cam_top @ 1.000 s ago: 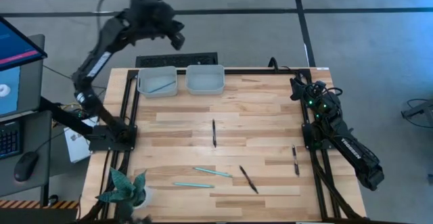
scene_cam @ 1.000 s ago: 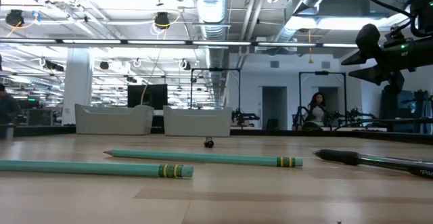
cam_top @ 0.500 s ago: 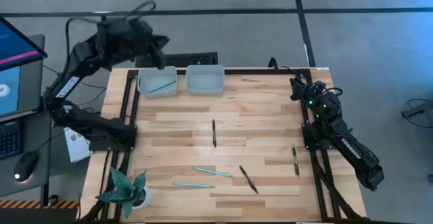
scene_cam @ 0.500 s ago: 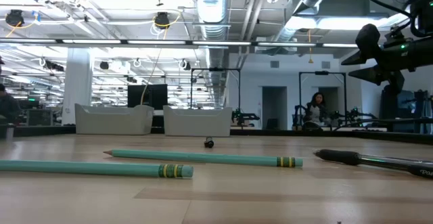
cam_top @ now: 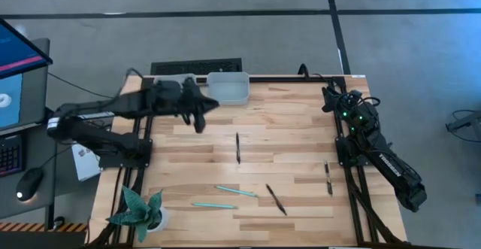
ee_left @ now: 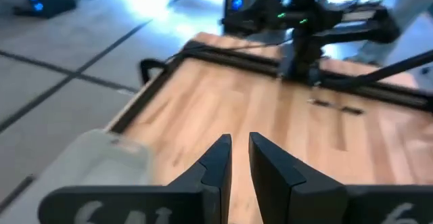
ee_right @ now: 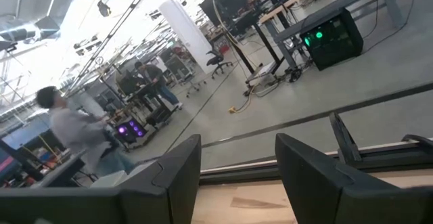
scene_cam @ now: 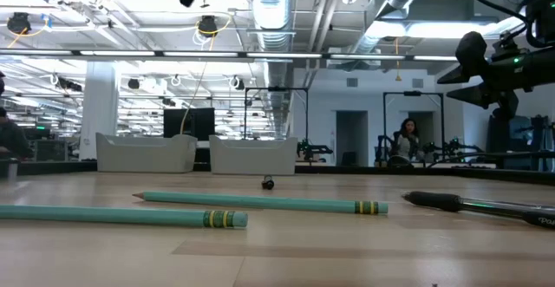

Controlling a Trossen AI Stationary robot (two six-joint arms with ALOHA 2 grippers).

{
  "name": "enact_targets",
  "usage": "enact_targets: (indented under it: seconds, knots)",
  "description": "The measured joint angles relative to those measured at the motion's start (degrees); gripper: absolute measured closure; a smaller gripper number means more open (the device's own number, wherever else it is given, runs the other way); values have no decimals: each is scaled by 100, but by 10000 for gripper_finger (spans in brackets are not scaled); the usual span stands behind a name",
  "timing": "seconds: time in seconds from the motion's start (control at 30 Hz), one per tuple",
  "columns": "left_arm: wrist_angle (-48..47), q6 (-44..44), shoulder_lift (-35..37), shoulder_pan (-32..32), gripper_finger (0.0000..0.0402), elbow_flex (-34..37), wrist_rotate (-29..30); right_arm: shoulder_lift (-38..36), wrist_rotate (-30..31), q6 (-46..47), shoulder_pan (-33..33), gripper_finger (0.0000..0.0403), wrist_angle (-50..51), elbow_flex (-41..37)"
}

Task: Sort pens & pencils
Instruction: Put the top green pencil into the left gray bin

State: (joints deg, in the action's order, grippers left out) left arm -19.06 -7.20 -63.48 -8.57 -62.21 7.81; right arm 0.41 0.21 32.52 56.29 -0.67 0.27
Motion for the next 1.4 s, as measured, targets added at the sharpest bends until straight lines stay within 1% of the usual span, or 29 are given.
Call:
enact_targets:
  seconds: [0.1,0.23,0.5,0.7,0.8,0.9,1.0,1.1,1.27,1.33,1.4]
  knots:
    - [568,-114,-170,234,358,369,3,1,-13,2,0,191,0,1]
    - [943,-129,-465,470,358,528,7,-1,-31,2,-2,191,0,1]
    - [984,-492,-1229,733,358,541,-6,1,-31,-1,0,191,0,-2]
    - [957,-760,-1828,824,357,541,-756,2,-28,-1,0,191,0,1]
    - [952,-740,-2054,937,345,541,-775,2,-28,-1,0,191,0,1]
    - [969,-526,-2200,1072,319,544,-671,1,-26,-1,0,191,0,1]
    - [847,-310,-2213,1155,290,544,-740,2,-22,-1,0,191,0,0]
    - [705,-308,-2200,1235,273,544,-742,2,-16,-10,0,191,0,-1]
    - [667,-308,-2198,1480,264,544,-743,33,-15,-785,0,191,2,-1]
    - [577,-295,-2200,1606,264,544,-742,99,-15,-796,0,191,0,-1]
    - [392,-294,-2200,1727,264,544,-738,180,-15,-530,0,191,1,1]
